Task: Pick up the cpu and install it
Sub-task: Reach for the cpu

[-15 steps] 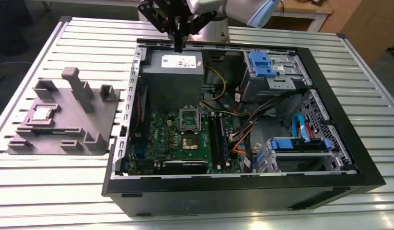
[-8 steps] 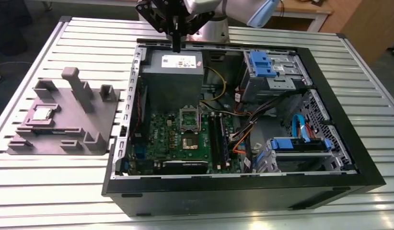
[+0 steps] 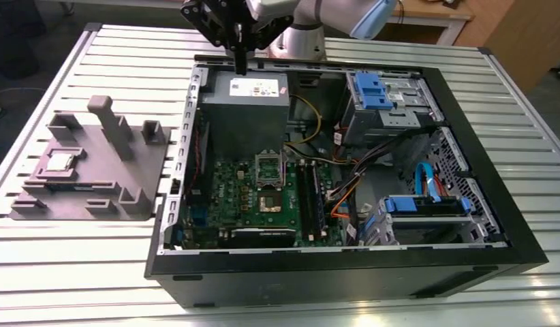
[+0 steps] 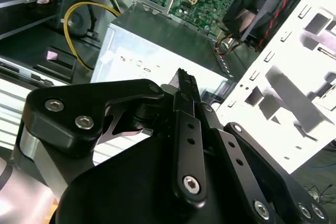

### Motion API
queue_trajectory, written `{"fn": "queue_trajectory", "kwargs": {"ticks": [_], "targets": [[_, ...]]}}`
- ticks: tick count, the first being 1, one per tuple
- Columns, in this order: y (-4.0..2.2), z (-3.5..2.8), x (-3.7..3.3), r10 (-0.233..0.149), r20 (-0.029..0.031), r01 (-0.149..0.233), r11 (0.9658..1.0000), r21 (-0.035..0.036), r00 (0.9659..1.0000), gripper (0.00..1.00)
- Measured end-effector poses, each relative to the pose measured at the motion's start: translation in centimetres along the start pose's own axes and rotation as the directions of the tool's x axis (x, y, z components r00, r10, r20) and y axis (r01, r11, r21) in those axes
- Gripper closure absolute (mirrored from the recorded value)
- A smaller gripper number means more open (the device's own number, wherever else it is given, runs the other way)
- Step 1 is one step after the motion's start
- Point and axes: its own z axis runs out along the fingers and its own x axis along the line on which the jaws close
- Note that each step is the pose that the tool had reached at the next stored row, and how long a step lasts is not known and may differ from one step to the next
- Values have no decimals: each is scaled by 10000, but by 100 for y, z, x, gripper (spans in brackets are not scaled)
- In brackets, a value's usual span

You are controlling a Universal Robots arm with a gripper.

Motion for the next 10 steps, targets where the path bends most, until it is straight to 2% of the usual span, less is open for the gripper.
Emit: {"fn": "queue_trajectory", "kwargs": {"ticks": [10], "targets": [[-5, 2, 68, -1, -3, 1, 10000, 0, 10000, 90]]}}
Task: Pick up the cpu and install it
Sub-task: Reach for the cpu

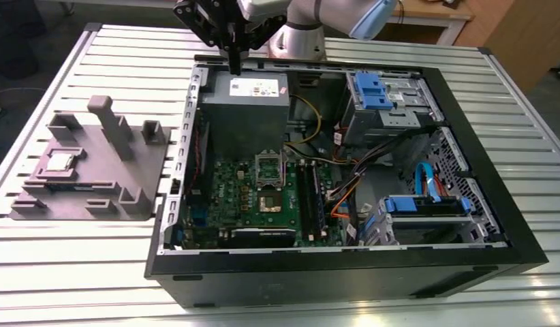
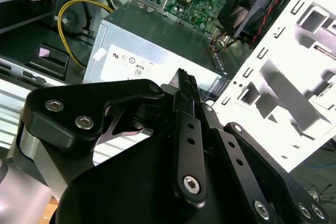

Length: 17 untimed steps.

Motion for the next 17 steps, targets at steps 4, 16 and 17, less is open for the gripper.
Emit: {"fn": "queue_trajectory", "kwargs": {"ticks": [4, 16, 17], "targets": [[-1, 1, 12, 0, -2, 0, 10000, 0, 10000, 90], [-4, 4, 45, 1, -6, -1, 10000, 1, 10000, 90], [-4, 4, 50, 1, -6, -1, 10000, 0, 10000, 90]]}}
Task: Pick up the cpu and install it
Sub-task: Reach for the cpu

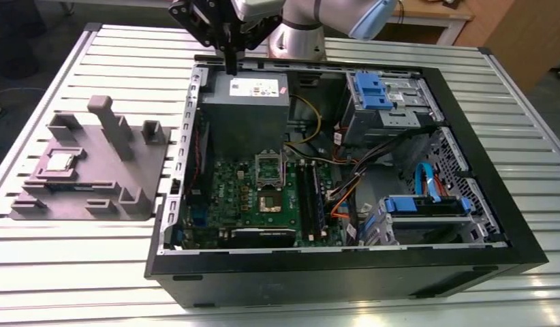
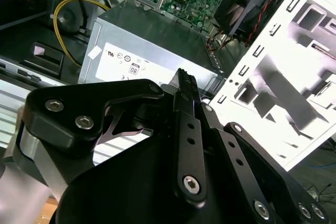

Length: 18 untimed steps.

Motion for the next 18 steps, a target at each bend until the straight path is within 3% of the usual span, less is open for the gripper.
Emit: {"fn": "queue_trajectory", "kwargs": {"ticks": [18], "targets": [[-6, 2, 77, -1, -1, 1, 10000, 0, 10000, 90]]}}
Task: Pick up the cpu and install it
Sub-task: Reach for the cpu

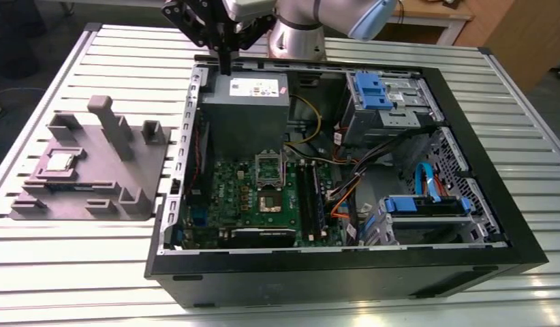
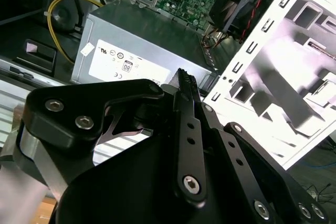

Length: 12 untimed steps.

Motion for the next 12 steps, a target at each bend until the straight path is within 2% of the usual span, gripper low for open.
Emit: {"fn": "queue_trajectory", "kwargs": {"ticks": [12], "targets": [[-2, 1, 26, 1, 0, -1, 10000, 0, 10000, 90]]}}
